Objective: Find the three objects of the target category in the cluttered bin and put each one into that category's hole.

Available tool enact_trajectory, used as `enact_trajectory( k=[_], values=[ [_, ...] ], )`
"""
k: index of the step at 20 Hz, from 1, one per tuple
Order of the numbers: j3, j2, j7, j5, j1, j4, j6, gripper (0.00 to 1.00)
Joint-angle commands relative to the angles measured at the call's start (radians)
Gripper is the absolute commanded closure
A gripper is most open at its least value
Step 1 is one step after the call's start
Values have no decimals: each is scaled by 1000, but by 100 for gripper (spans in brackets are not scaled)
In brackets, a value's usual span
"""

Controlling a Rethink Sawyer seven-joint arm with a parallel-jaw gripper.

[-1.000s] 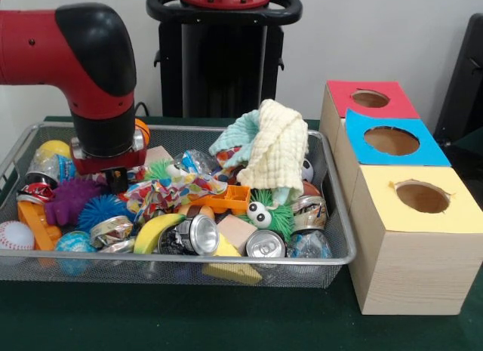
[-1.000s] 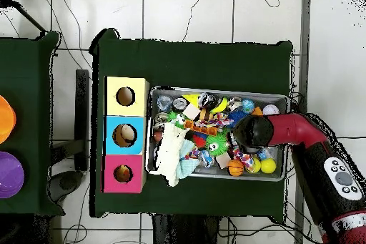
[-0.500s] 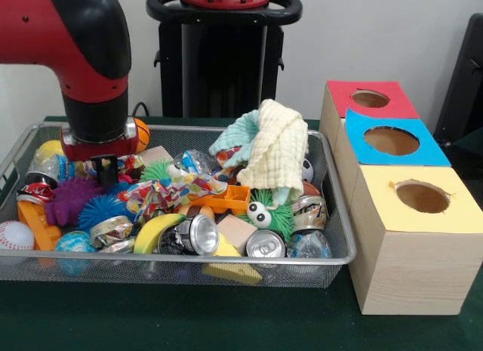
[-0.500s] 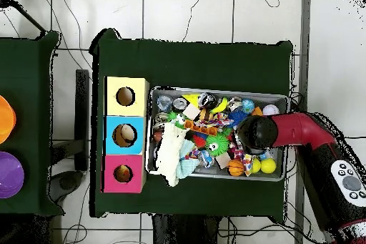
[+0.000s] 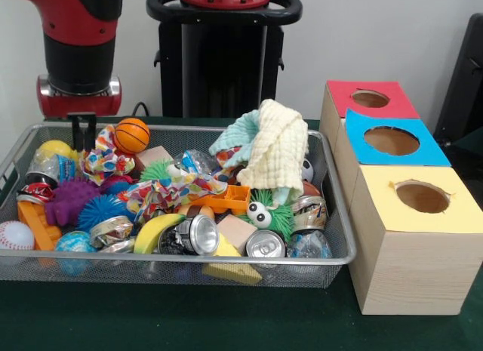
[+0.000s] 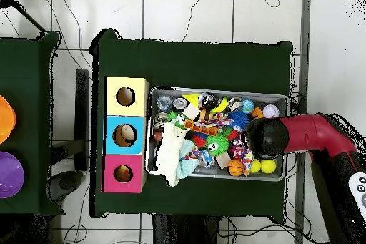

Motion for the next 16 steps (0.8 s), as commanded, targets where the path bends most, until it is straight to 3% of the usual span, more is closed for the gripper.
enact_trajectory(
  k=[1, 7, 8, 16],
  values=[
    [24, -64, -223, 22, -5, 78, 20, 100],
    [31, -47, -236, 25, -12, 78, 11, 100],
    [34, -44, -244, 24, -15, 79, 7, 0],
    [18, 44, -232, 7, -13, 55, -4, 0]
  ],
)
